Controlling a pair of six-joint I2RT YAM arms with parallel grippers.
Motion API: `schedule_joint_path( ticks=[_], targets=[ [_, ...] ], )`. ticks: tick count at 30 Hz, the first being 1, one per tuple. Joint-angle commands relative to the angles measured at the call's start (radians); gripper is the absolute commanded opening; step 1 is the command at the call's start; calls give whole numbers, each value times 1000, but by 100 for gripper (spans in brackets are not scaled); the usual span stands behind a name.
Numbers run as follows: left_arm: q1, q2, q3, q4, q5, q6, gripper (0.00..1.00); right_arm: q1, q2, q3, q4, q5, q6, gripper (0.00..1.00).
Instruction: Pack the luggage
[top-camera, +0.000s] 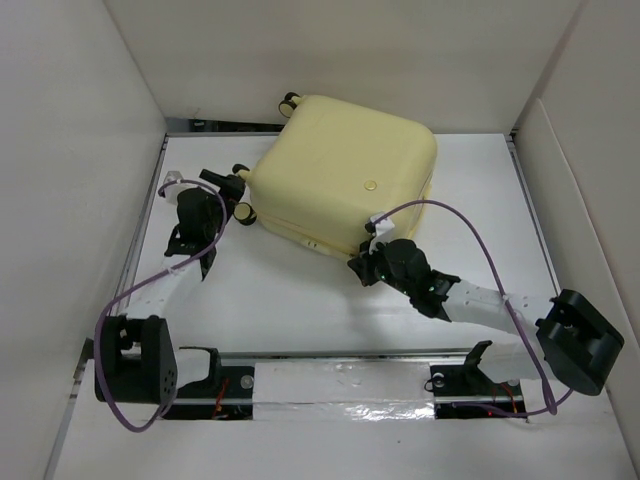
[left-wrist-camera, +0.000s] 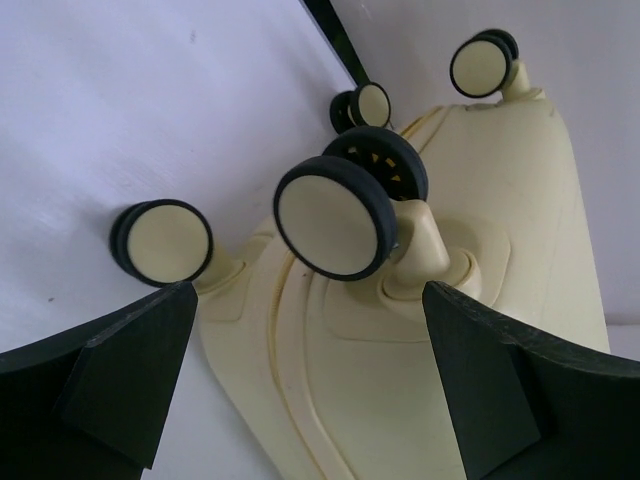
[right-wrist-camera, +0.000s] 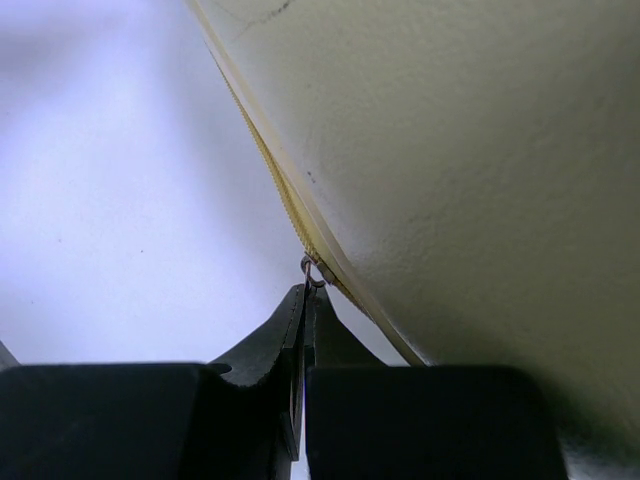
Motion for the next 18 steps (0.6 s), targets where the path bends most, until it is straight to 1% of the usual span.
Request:
schedule_joint_path(
  ticks=[1, 6, 10, 18],
  targets=[
    [5, 47, 82, 77, 100, -14, 97, 0, -26, 5, 152, -118, 27, 0],
    [5, 102, 125, 135, 129, -8, 97, 0, -11, 8, 153, -138, 21, 0],
    [5, 199, 194, 129, 126, -6, 97, 0, -2, 11, 158, -150, 22, 0],
    [5, 360, 300, 142, 182, -29, 93, 0, -9, 10, 150, -155, 24, 0]
  ],
)
